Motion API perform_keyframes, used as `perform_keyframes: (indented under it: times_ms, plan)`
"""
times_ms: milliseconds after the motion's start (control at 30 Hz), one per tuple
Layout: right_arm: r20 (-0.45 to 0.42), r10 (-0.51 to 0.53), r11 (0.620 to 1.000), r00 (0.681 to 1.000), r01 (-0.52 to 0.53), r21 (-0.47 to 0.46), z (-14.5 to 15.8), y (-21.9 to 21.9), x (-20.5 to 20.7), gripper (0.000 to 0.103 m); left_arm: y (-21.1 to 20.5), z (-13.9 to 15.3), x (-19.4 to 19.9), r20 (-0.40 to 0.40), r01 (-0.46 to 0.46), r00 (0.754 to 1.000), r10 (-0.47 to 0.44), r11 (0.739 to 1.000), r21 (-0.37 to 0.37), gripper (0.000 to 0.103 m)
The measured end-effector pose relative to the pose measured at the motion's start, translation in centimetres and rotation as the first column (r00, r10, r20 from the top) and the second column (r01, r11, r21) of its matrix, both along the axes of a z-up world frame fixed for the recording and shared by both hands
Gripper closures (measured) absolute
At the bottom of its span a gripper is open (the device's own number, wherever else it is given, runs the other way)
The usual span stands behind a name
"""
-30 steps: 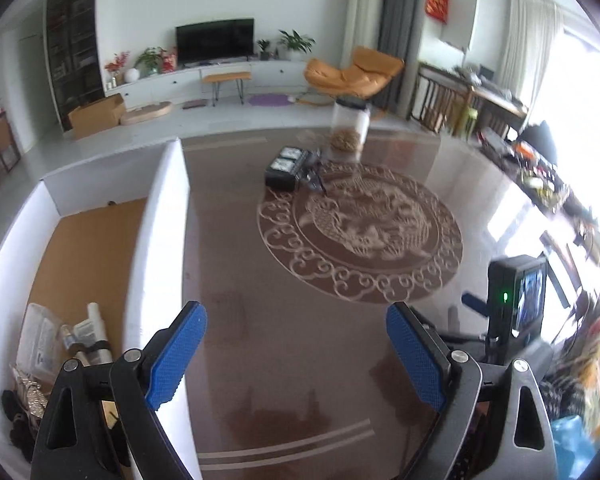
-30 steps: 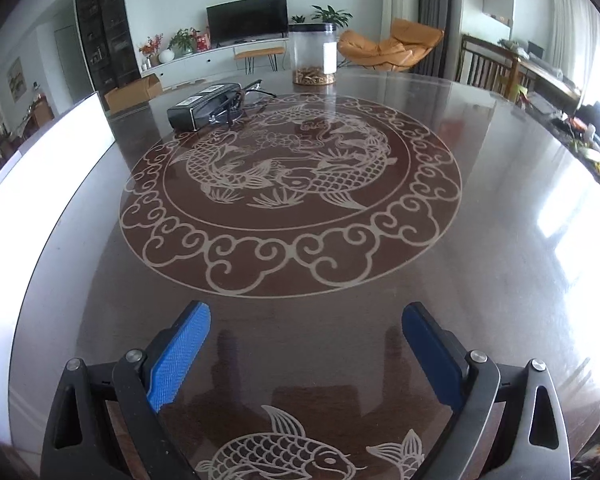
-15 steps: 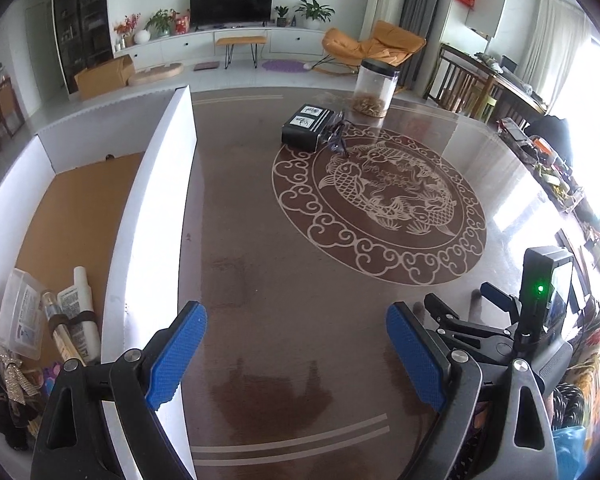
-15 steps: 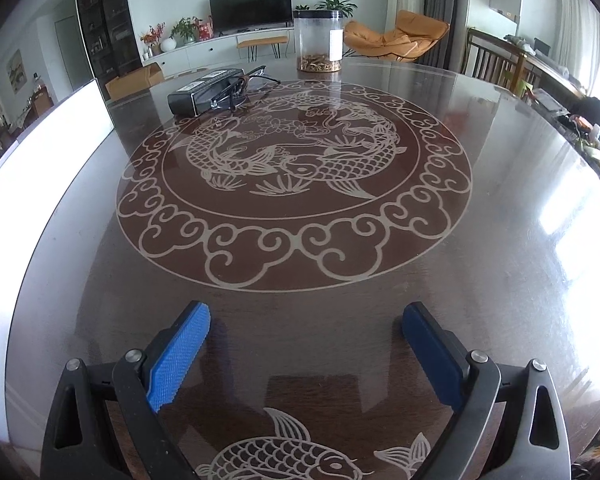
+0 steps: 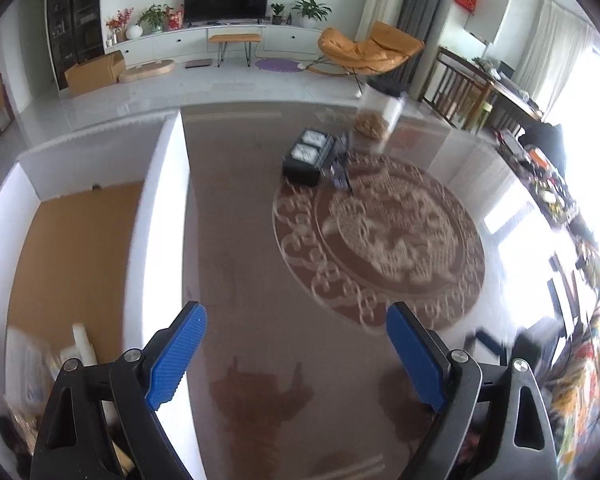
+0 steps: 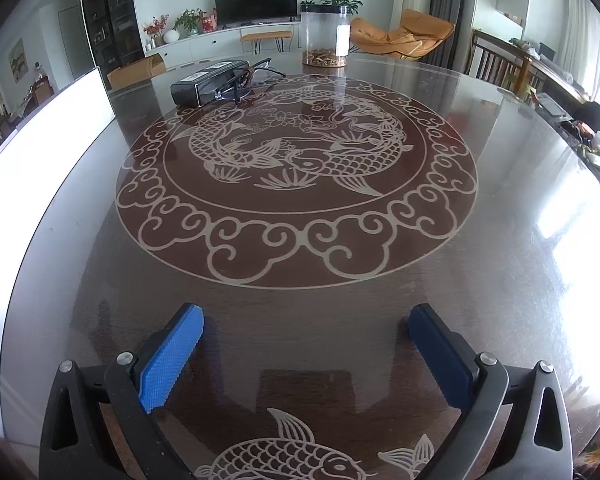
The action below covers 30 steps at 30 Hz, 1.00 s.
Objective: Organize objects
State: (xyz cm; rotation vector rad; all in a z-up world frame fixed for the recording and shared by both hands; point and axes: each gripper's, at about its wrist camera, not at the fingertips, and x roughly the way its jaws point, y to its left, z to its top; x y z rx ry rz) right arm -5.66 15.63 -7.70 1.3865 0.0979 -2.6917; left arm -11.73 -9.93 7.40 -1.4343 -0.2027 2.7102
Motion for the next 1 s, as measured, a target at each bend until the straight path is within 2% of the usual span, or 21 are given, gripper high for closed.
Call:
perform_keyframes:
  times_ms: [133,300,467,567,633,767,867,1000]
  plan:
    - [0.0,0.0,1.0,1.0,0.0,0.001,0.0,0.0,0.0,0.0,-0.9,0.2,-3.5,-0.007,-0.007,1.0,0.007,1.0,0.001,0.011]
    - [0.0,0.0,1.0,1.0,0.0,0.001,0.0,0.0,0.0,0.0,0.0,-2.3,-11.0,0.062,0.022,0.998,-0.022,1.0,0.005,0.011]
    - [0.0,0.001,1.0,1.0,-0.001,0.001,0.0,0.0,0.0,0.0,2.4,-4.6,-18.3,0.059,0.053,0.997,-0.05,0.997,-0.058,0.011]
    - [0.0,0.001,1.0,1.0,-0.001,0.001,0.0,0.0,0.0,0.0,2.5,-5.7,-21.8,0.058,0.034,0.998,-0.033,0.999,-0.013,0.011]
    - [0.0,0.001,1.0,1.0,-0.001,0.001,0.0,0.0,0.0,0.0,2.7,-6.7,-23.5,0.064,0.045,0.997,-0.046,0.999,0.017,0.011]
    - [0.0,0.003,1.0,1.0,-0.003,0.0,0.0,0.0,0.0,0.0,3.7,-8.7,-25.8,0.075,0.11,0.991,-0.108,0.994,-0.015,0.011]
    - [0.0,0.003,1.0,1.0,-0.003,0.0,0.0,-0.1,0.0,0.0,4.5,-9.6,-26.3,0.083,0.17,0.982,-0.168,0.985,-0.012,0.011]
    - [0.0,0.002,1.0,1.0,-0.002,0.0,0.1,-0.1,0.0,0.0,5.4,-10.9,-26.8,0.108,0.225,0.97,-0.219,0.973,-0.046,0.011]
